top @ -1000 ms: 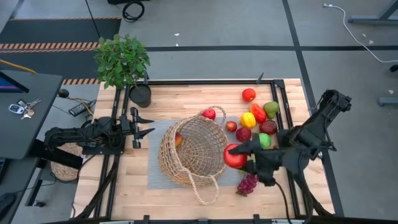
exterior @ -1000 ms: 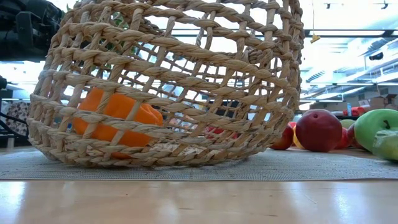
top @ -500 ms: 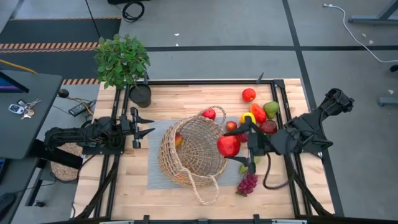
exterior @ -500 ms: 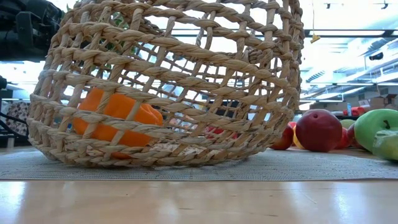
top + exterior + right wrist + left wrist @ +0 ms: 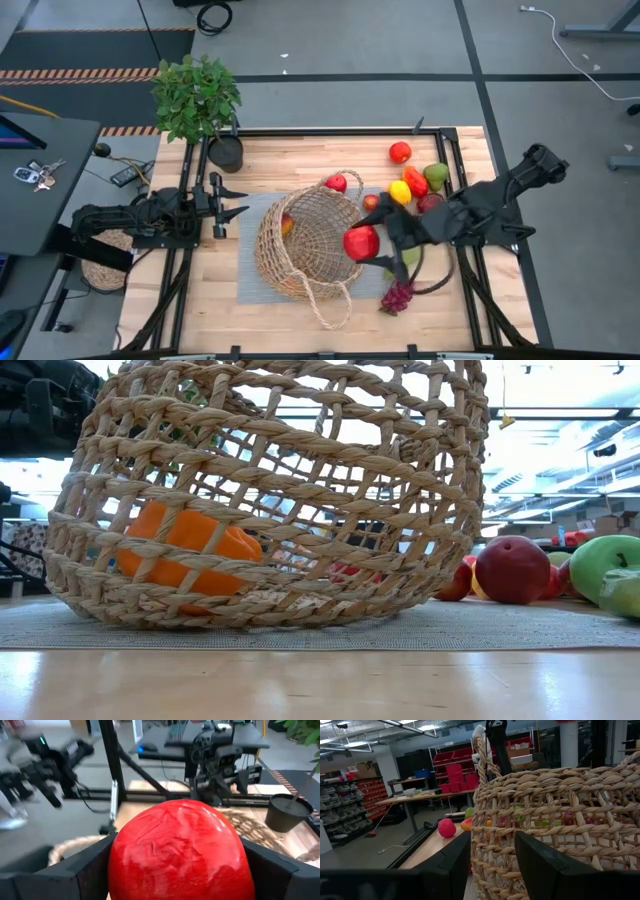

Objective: Build produce basket
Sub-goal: Put the red apple into the brown basket

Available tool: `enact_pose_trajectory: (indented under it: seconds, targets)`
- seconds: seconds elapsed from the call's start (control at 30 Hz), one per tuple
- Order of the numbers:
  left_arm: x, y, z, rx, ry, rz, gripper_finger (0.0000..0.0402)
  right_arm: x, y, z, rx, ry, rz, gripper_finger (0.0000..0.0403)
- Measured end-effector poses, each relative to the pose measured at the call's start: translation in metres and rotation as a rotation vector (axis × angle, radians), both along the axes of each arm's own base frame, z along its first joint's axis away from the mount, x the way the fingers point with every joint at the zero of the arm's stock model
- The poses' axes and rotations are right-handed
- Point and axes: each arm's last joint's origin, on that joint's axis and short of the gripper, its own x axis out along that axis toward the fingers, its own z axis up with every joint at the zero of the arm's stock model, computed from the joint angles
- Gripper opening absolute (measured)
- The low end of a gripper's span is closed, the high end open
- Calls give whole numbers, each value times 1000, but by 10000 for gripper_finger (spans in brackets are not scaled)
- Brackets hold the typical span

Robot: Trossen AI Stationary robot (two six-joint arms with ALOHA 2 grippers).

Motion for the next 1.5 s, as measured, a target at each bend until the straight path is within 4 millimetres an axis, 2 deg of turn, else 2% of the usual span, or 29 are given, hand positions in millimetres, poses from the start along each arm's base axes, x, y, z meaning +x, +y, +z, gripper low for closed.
enact_pose_trajectory:
  seconds: [0.13, 0.27, 0.53, 0.67, 0.8, 0.97, 1.27, 1.5]
  targets:
    - [0, 0, 0, 0, 1, 0, 160, 22, 12, -25, -93, 74, 27, 350]
    - [0, 0, 0, 0, 0, 0, 160, 48, 15, -55, -180, 148, 27, 350]
    - [0, 0, 0, 0, 0, 0, 160, 105, -11, -108, -178, 243, -3, 350]
    - [0, 0, 0, 0, 0, 0, 160, 126, -23, -125, -183, 341, -57, 350]
    - [0, 0, 0, 0, 0, 0, 160, 144, -24, -133, -190, 439, -84, 351]
    - [0, 0, 0, 0, 0, 0, 160, 157, -20, -139, -236, 460, -57, 355]
    - [0, 0, 0, 0, 0, 0, 160, 161, -27, -150, -231, 472, -63, 368]
    - [0, 0, 0, 0, 0, 0, 160, 161, -29, -150, -212, 472, -41, 396]
